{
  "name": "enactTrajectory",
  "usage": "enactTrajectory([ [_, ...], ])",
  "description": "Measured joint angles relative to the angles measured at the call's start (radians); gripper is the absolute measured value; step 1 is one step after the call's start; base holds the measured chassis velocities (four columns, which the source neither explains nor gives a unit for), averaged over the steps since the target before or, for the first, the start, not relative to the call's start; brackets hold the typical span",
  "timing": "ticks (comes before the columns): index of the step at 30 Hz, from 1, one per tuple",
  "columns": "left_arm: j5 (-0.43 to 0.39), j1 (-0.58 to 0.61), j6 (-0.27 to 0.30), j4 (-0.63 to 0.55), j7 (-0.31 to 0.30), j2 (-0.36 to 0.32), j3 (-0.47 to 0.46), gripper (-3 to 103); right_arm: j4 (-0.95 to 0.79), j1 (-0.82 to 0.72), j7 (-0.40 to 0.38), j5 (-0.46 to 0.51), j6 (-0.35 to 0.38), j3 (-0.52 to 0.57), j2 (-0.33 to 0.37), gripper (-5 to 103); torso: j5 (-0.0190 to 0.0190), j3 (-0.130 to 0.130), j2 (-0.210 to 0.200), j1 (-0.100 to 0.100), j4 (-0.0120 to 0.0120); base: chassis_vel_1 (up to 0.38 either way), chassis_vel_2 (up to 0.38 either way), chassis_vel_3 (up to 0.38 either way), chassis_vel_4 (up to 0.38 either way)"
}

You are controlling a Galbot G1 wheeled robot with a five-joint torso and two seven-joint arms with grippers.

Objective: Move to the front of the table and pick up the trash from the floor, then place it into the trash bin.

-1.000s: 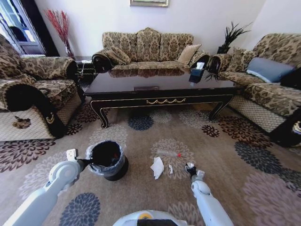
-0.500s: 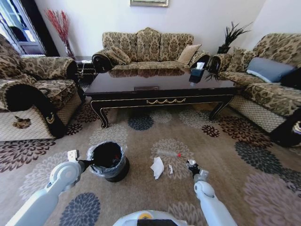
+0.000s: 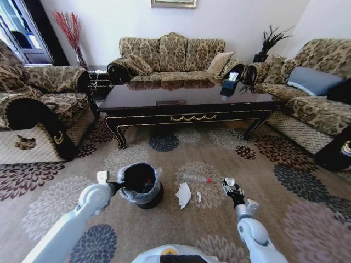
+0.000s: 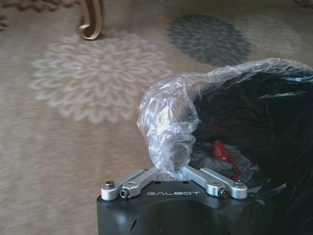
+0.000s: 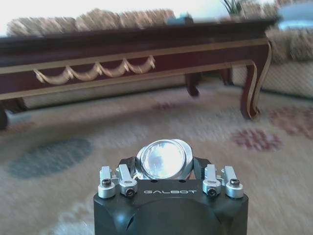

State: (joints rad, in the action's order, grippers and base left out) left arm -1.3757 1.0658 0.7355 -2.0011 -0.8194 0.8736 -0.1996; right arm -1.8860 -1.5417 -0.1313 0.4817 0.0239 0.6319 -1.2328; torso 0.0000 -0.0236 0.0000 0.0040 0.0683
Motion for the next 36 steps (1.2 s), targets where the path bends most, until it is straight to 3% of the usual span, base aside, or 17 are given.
enactTrajectory([
  [5, -0.031, -0.105, 0.000, 0.034, -0.039, 0.034, 0.125, 0, -0.122, -0.048, -0.005, -0.014, 0.008, -0.009, 0.001, 61, 0.0000, 0.000, 0.000, 0.000, 0.0001, 0.000, 0.000, 0.000, 0.000],
  [8, -0.058, -0.204, 0.000, 0.069, -0.077, 0.071, 0.222, 0, -0.214, -0.086, -0.007, -0.032, 0.014, -0.028, 0.001, 56, 0.0000, 0.000, 0.000, 0.000, 0.0000, 0.000, 0.000, 0.000, 0.000],
  [10, -0.069, -0.231, 0.000, 0.078, -0.091, 0.083, 0.248, 0, -0.236, -0.097, -0.007, -0.042, 0.014, -0.035, 0.001, 50, 0.0002, 0.000, 0.000, 0.000, -0.0001, 0.000, 0.000, 0.000, 0.000],
  [13, -0.092, -0.313, -0.001, 0.106, -0.114, 0.120, 0.335, 0, -0.295, -0.135, 0.000, -0.083, 0.014, -0.065, 0.000, 33, 0.0000, 0.000, 0.000, 0.000, 0.0005, 0.000, 0.000, 0.000, 0.000],
  [14, -0.093, -0.326, -0.001, 0.111, -0.116, 0.125, 0.353, 0, -0.296, -0.141, 0.004, -0.108, 0.009, -0.072, -0.002, 33, 0.0000, 0.000, 0.000, 0.000, 0.0006, 0.000, 0.000, 0.000, 0.000],
  [17, -0.093, -0.334, 0.000, 0.114, -0.120, 0.122, 0.361, 0, -0.269, -0.144, 0.011, -0.168, -0.019, -0.078, -0.011, 23, -0.0001, 0.000, 0.000, 0.000, 0.0002, 0.000, 0.000, 0.000, 0.000],
  [20, -0.097, -0.303, 0.000, 0.102, -0.114, 0.084, 0.312, 0, -0.228, -0.144, 0.014, -0.182, -0.041, -0.076, -0.019, 7, 0.0001, 0.000, 0.000, 0.000, -0.0001, 0.000, 0.000, 0.000, 0.000],
  [27, -0.106, -0.168, 0.000, 0.037, -0.081, -0.001, 0.154, 0, -0.167, -0.100, 0.013, -0.159, -0.044, -0.071, -0.028, 0, -0.0003, 0.000, 0.000, 0.000, 0.0000, 0.000, 0.000, 0.000, 0.000],
  [29, -0.094, -0.095, 0.000, 0.017, -0.056, -0.057, 0.075, 0, -0.131, -0.088, 0.013, -0.152, -0.045, -0.069, -0.032, -1, -0.0004, 0.000, 0.000, 0.000, -0.0004, 0.000, 0.000, 0.000, 0.000],
  [32, -0.086, -0.051, 0.000, 0.018, -0.035, -0.112, -0.008, 0, -0.081, -0.080, 0.017, -0.145, -0.055, -0.061, -0.037, 15, 0.0000, 0.000, 0.000, 0.000, -0.0011, 0.000, 0.000, 0.000, 0.000],
  [36, -0.100, -0.052, 0.000, 0.044, -0.018, -0.127, -0.064, 0, -0.029, -0.066, 0.022, -0.140, -0.067, -0.053, -0.054, 20, -0.0005, 0.000, 0.000, 0.000, 0.0006, 0.000, 0.000, 0.000, 0.000],
])
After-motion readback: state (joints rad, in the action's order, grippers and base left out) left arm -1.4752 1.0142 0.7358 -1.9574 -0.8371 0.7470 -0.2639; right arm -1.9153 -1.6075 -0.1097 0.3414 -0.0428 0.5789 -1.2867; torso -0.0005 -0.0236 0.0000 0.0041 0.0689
